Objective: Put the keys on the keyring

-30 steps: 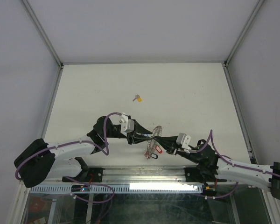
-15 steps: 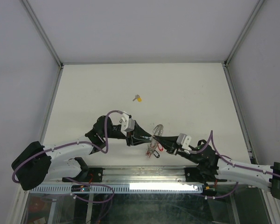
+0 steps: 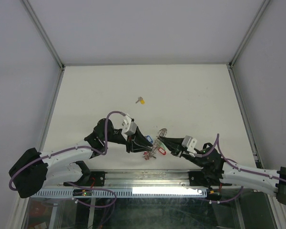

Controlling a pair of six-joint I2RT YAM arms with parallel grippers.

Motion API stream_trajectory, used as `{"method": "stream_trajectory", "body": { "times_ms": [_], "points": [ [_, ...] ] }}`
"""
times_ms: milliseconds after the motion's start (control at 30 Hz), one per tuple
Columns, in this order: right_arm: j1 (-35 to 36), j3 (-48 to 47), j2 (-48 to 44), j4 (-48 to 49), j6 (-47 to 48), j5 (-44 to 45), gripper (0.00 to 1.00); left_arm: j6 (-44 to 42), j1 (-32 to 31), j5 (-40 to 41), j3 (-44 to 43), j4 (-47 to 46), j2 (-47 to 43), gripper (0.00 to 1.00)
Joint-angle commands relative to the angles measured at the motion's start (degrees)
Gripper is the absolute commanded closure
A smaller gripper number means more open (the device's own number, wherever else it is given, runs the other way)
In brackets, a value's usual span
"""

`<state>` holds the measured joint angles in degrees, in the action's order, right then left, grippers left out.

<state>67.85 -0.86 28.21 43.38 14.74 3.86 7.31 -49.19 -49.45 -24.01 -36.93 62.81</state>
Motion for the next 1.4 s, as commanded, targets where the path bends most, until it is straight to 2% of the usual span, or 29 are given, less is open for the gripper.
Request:
{"method": "stream_trajectory", "body": {
  "times_ms": [0,100,300,400,667,867,1367],
  "points": [
    [-0.09,-0.1,-0.74,5.76,1.13,1.86,1.0,2.12,-0.52,-3.38,-1.07,-0.6,-2.82,0.76],
    [-0.09,-0.19,-0.81,5.46,1.29,1.15,1.0,0.27,-0.47,-0.22,-1.04,0.82,-3.83,0.77],
    [-0.09,-0.87,-1.45,3.3,1.52,-1.79,1.0,-4.63,-0.47,14.42,-0.08,2.08,-7.51,0.72],
    [-0.09,-1.13,-1.26,3.1,1.18,-3.14,1.0,-6.32,-0.47,16.25,-0.23,1.03,-7.43,0.71],
    [-0.16,-1.42,1.41,5.75,0.31,-4.56,1.0,-7.13,-0.47,8.57,-1.92,-0.79,-1.23,0.7],
    [-0.18,-1.99,2.77,6.28,0.09,-5.94,1.0,-8.45,-0.47,8.4,-2.23,-2.45,0.27,0.69],
    [-0.18,-2.13,3.67,7.07,-0.06,-5.88,1.0,-8.36,-0.47,5.12,-2.7,-4.38,3.05,0.74]
  ]
}}
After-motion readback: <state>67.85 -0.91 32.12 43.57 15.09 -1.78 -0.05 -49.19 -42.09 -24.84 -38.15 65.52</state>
